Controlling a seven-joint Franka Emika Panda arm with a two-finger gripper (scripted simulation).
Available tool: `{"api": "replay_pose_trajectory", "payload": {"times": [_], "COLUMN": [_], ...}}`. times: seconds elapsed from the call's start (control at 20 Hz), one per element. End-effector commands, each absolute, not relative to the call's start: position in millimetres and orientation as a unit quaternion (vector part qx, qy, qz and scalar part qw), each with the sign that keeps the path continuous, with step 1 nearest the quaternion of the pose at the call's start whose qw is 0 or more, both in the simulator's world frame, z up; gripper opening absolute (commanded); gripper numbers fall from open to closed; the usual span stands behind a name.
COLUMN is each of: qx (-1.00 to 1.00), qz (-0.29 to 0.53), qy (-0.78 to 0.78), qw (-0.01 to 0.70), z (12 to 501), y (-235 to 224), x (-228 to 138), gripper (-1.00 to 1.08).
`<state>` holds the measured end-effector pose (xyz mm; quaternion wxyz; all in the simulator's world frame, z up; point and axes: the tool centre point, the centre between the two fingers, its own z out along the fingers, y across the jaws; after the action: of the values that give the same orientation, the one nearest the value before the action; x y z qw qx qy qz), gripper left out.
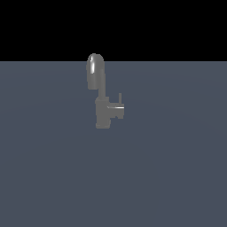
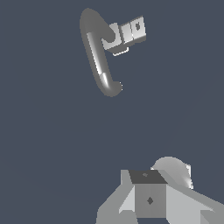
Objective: Turn on the faucet by rotating a designated handle.
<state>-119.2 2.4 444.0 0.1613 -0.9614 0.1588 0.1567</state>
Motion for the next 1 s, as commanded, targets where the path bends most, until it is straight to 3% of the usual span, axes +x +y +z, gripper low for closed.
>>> {"api": "replay_pose_trajectory", "payload": {"times": [0.0, 0.95], "qx": [-0.952, -0.835], "qz": [0.174, 0.304], "qy": [0.178, 0.324], "qw": [0.180, 0.325], "z": [436.7, 356.4], "y": [0.9, -19.3], "x": [-104.2, -0.2], "gripper": [-1.00, -1.00]}}
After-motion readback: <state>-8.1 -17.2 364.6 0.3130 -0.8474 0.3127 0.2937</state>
